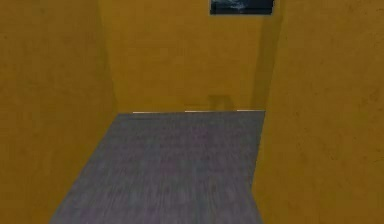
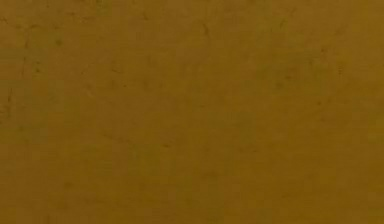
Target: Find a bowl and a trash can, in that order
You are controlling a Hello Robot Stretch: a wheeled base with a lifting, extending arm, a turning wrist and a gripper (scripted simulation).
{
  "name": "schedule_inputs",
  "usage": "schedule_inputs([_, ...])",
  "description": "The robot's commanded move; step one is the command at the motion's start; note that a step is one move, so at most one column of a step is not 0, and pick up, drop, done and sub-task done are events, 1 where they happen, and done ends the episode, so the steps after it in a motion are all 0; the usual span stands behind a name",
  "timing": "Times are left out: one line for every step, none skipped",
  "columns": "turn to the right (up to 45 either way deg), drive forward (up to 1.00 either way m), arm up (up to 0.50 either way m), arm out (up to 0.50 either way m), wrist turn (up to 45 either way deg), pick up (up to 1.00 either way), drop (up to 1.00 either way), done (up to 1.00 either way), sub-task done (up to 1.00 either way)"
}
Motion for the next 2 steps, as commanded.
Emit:
schedule_inputs([3.0, 0.00, 0.00, 0.00, 0.0, 0.00, 0.00, 0.00, 0.00])
schedule_inputs([0.0, 1.00, 0.00, 0.00, 0.0, 0.00, 0.00, 0.00, 0.00])
